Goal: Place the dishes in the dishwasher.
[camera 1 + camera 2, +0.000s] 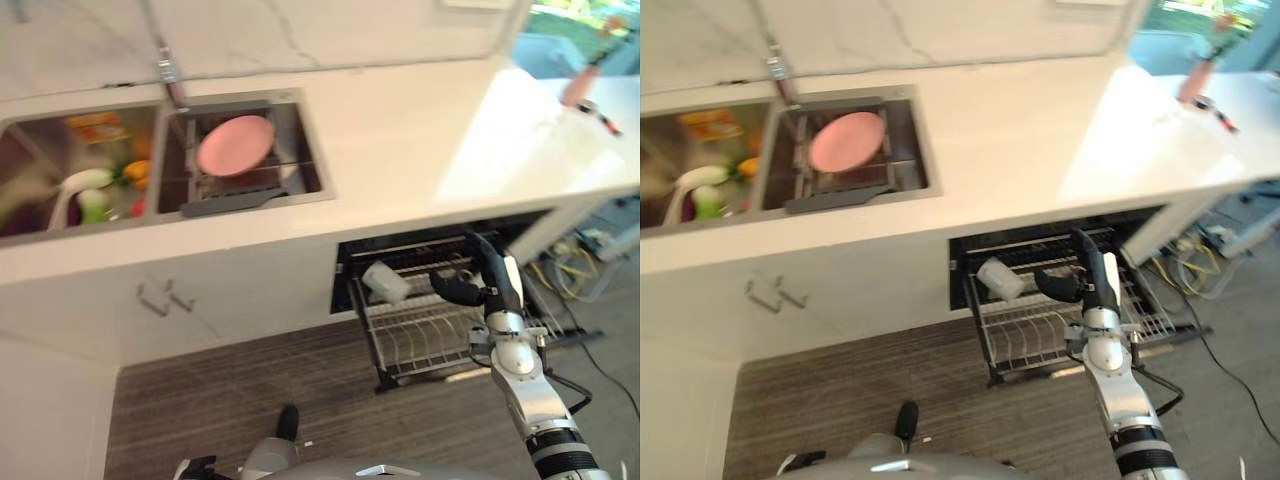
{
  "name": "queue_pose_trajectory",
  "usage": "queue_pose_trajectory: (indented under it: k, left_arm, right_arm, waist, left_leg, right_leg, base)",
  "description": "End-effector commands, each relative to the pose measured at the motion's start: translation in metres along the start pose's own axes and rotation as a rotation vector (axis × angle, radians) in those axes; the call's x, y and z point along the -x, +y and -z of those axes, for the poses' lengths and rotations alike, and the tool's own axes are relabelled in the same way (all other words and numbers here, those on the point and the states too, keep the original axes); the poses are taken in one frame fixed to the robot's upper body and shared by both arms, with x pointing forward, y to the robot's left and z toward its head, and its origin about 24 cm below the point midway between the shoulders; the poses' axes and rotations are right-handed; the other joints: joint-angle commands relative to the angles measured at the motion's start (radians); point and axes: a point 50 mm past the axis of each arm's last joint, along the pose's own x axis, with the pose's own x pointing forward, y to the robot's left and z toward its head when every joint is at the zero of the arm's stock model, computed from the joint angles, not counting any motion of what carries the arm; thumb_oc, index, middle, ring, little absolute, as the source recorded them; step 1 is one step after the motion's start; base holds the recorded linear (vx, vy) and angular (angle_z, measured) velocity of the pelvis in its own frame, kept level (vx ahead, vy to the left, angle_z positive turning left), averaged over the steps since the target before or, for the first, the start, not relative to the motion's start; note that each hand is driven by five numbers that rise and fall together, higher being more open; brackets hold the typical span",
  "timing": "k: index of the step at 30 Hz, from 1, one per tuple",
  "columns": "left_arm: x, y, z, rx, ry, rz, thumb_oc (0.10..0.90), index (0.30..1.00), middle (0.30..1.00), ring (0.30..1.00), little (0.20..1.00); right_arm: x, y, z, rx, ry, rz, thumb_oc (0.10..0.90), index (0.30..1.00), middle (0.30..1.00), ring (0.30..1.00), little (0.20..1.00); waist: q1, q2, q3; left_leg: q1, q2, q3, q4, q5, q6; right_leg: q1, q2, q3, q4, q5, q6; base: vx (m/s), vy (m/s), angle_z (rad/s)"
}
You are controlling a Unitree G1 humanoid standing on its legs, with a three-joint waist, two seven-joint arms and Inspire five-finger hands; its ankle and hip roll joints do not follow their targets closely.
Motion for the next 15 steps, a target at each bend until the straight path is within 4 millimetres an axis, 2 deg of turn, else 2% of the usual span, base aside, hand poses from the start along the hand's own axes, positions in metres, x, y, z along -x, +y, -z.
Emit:
queue_pose_trajectory:
  k: [1, 2, 3, 4, 5, 6, 7, 8, 10, 11, 12, 13, 14, 15]
  left_arm:
    - [-0.001, -0.001, 0.001, 0.162, 0.058, -0.052, 0.800, 0.900, 0.900, 0.900, 0.900]
    - [-0.002, -0.001, -0.007, 0.201, 0.032, -0.058, 0.800, 0.900, 0.900, 0.900, 0.900]
    - [-0.003, 0.000, -0.015, 0.200, 0.002, -0.057, 0.800, 0.900, 0.900, 0.900, 0.900]
    - [-0.004, 0.002, -0.025, 0.162, -0.037, -0.057, 0.800, 0.900, 0.900, 0.900, 0.900]
    - [-0.004, 0.002, -0.027, 0.132, -0.045, -0.061, 0.800, 0.900, 0.900, 0.900, 0.900]
    - [-0.004, 0.002, -0.027, 0.131, -0.045, -0.060, 0.800, 0.900, 0.900, 0.900, 0.900]
    - [-0.003, -0.002, -0.023, 0.088, -0.038, -0.046, 0.800, 0.900, 0.900, 0.900, 0.900]
    - [-0.003, -0.002, -0.023, 0.088, -0.038, -0.046, 0.800, 0.900, 0.900, 0.900, 0.900]
    - [-0.002, -0.006, -0.019, 0.050, -0.026, -0.027, 0.800, 0.900, 0.900, 0.900, 0.900]
    - [-0.001, -0.013, -0.022, -0.005, -0.043, -0.006, 0.800, 0.900, 0.900, 0.900, 0.900]
    - [-0.001, -0.014, -0.022, -0.007, -0.042, -0.004, 0.800, 0.900, 0.900, 0.900, 0.900]
    - [0.000, -0.025, -0.024, -0.069, -0.061, 0.039, 0.800, 0.900, 0.900, 0.900, 0.900]
    - [0.001, -0.032, -0.036, -0.113, -0.100, 0.065, 0.800, 0.900, 0.900, 0.900, 0.900]
    - [0.001, -0.032, -0.038, -0.127, -0.100, 0.063, 0.800, 0.900, 0.900, 0.900, 0.900]
  right_arm:
    - [-0.007, -0.021, -0.039, 0.037, -0.233, 0.088, 0.800, 0.900, 0.900, 0.900, 0.900]
    - [-0.007, -0.023, -0.038, 0.039, -0.228, 0.099, 0.800, 0.900, 0.900, 0.900, 0.900]
    - [-0.008, -0.024, -0.036, 0.040, -0.223, 0.111, 0.800, 0.900, 0.900, 0.900, 0.900]
    - [-0.012, -0.028, -0.045, 0.024, -0.253, 0.126, 0.800, 0.900, 0.900, 0.900, 0.900]
    - [-0.013, -0.032, -0.053, 0.025, -0.290, 0.135, 0.800, 0.900, 0.900, 0.900, 0.900]
    - [-0.013, -0.032, -0.053, 0.025, -0.290, 0.135, 0.800, 0.900, 0.900, 0.900, 0.900]
    - [-0.013, -0.034, -0.064, -0.012, -0.340, 0.134, 0.800, 0.900, 0.900, 0.900, 0.900]
    - [-0.013, -0.034, -0.064, -0.011, -0.340, 0.134, 0.800, 0.900, 0.900, 0.900, 0.900]
    - [-0.010, -0.038, -0.075, -0.052, -0.390, 0.127, 0.800, 0.900, 0.900, 0.900, 0.900]
    - [-0.005, -0.043, -0.082, -0.076, -0.429, 0.130, 0.800, 0.900, 0.900, 0.900, 0.900]
    - [-0.004, -0.043, -0.081, -0.075, -0.428, 0.131, 0.800, 0.900, 0.900, 0.900, 0.900]
    - [-0.002, -0.048, -0.084, -0.085, -0.444, 0.152, 0.800, 0.900, 0.900, 0.900, 0.900]
    - [0.001, -0.048, -0.086, -0.068, -0.455, 0.162, 0.800, 0.900, 0.900, 0.900, 0.900]
    - [-0.001, -0.042, -0.086, -0.090, -0.450, 0.151, 0.800, 0.900, 0.900, 0.900, 0.900]
  waist:
    - [-0.002, 0.049, 0.030]
    - [-0.006, 0.054, 0.038]
    - [-0.014, 0.056, 0.039]
    - [-0.032, 0.064, 0.043]
    - [-0.054, 0.065, 0.040]
    - [-0.052, 0.066, 0.043]
    - [-0.076, 0.084, 0.030]
    - [-0.075, 0.084, 0.031]
    - [-0.096, 0.103, 0.011]
    - [-0.118, 0.127, -0.012]
    - [-0.117, 0.128, -0.013]
    - [-0.128, 0.144, -0.025]
    - [-0.130, 0.134, -0.035]
    - [-0.125, 0.125, -0.038]
  left_leg:
    - [-0.038, 0.143, 0.120, 0.194, -0.046, -0.124]
    - [-0.084, 0.131, 0.116, 0.242, -0.028, -0.130]
    - [-0.113, 0.127, 0.126, 0.269, -0.033, -0.132]
    - [-0.111, 0.158, 0.142, 0.274, -0.040, -0.130]
    - [-0.084, 0.219, 0.186, 0.246, -0.045, -0.128]
    - [-0.077, 0.219, 0.190, 0.241, -0.045, -0.128]
    - [-0.008, 0.293, 0.236, 0.174, -0.010, -0.128]
    - [-0.006, 0.293, 0.237, 0.172, -0.009, -0.128]
    - [0.027, 0.328, 0.195, 0.123, 0.034, -0.151]
    - [0.068, 0.333, 0.207, 0.064, -0.003, -0.164]
    - [0.071, 0.332, 0.208, 0.061, -0.003, -0.163]
    - [0.083, 0.319, 0.217, 0.024, -0.030, -0.164]
    - [0.089, 0.228, 0.191, 0.004, -0.092, -0.135]
    - [0.100, 0.187, 0.187, 0.003, -0.123, -0.104]
  right_leg:
    - [-0.050, -0.008, 0.060, 0.013, -0.073, -0.018]
    - [-0.057, -0.017, 0.053, 0.013, -0.071, -0.018]
    - [-0.061, -0.030, 0.049, 0.013, -0.069, -0.014]
    - [-0.067, -0.050, 0.054, 0.013, -0.053, -0.007]
    - [-0.067, -0.074, 0.048, 0.013, -0.037, 0.009]
    - [-0.065, -0.074, 0.051, 0.013, -0.036, 0.010]
    - [-0.071, -0.105, 0.072, 0.014, -0.015, 0.034]
    - [-0.071, -0.105, 0.073, 0.014, -0.015, 0.034]
    - [-0.080, -0.129, 0.098, 0.018, 0.005, 0.057]
    - [-0.088, -0.164, 0.090, 0.023, 0.026, 0.082]
    - [-0.086, -0.165, 0.089, 0.022, 0.027, 0.084]
    - [-0.086, -0.194, 0.081, 0.026, 0.043, 0.099]
    - [-0.112, -0.292, 0.082, 0.071, 0.112, 0.120]
    - [-0.123, -0.323, 0.086, 0.116, 0.130, 0.112]
  base:
    - [-0.20, -0.027, -0.33]
    - [-0.16, 0.030, -0.11]
    - [-0.14, 0.168, 0.23]
    - [-0.09, 0.304, 0.38]
    - [-0.04, 0.282, 0.33]
    - [0.02, 0.444, 0.11]
    - [0.02, 0.299, -0.02]
    - [0.03, 0.485, 0.01]
    - [0.02, 0.542, 0.02]
    - [0.01, 0.537, -0.10]
    - [0.00, 0.595, 0.01]
    - [-0.01, 0.681, 0.40]
    - [-0.02, 0.856, 0.58]
    - [-0.02, 0.631, 0.74]
